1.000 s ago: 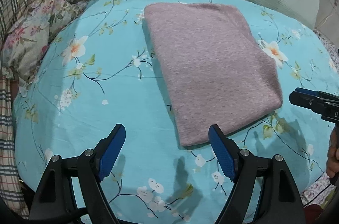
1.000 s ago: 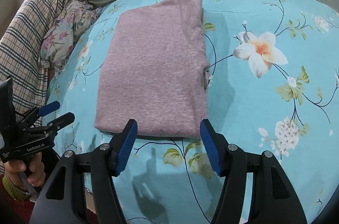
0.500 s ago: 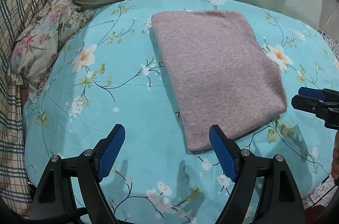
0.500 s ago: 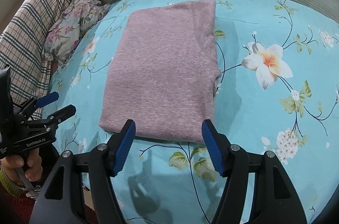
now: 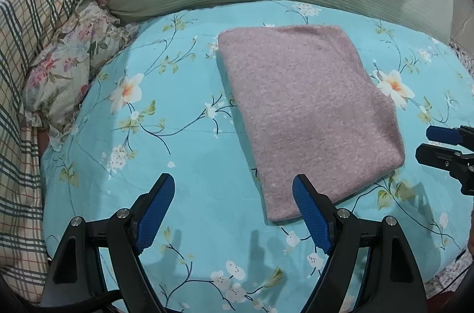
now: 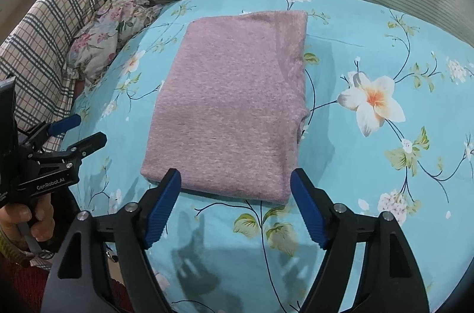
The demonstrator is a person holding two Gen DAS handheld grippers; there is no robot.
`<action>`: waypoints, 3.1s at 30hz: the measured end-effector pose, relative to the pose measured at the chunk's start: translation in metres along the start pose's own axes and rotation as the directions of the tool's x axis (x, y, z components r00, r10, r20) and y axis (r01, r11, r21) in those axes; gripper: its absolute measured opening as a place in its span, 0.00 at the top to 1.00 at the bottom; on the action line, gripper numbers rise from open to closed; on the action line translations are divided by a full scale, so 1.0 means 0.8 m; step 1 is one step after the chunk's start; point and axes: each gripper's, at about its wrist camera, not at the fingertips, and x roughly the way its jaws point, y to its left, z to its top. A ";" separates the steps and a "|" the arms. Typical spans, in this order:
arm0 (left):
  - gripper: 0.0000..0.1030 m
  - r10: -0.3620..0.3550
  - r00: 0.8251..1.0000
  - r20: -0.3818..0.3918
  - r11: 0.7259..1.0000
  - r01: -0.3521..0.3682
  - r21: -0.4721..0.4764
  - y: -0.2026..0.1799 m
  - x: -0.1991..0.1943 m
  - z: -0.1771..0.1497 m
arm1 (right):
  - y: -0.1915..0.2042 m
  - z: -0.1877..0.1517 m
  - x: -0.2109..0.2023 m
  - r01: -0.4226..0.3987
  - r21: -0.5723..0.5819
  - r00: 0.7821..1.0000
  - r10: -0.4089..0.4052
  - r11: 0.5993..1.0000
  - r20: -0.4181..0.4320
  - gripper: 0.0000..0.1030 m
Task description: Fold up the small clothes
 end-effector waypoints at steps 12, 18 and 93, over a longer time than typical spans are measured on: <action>0.16 0.023 0.998 0.064 0.999 -0.026 0.042 -0.015 -0.029 0.010 | 0.009 0.009 -0.012 -0.014 -0.054 1.000 0.014 0.998 0.016 0.23; 0.14 0.024 0.997 0.072 0.999 -0.026 0.023 -0.011 -0.037 0.014 | 0.017 0.013 -0.018 -0.023 -0.085 0.999 0.025 0.996 0.029 0.22; 0.10 -0.061 0.998 -0.013 0.998 0.061 0.006 -0.009 0.003 -0.034 | 0.009 -0.022 -0.007 0.008 -0.031 1.000 -0.007 0.999 0.028 0.11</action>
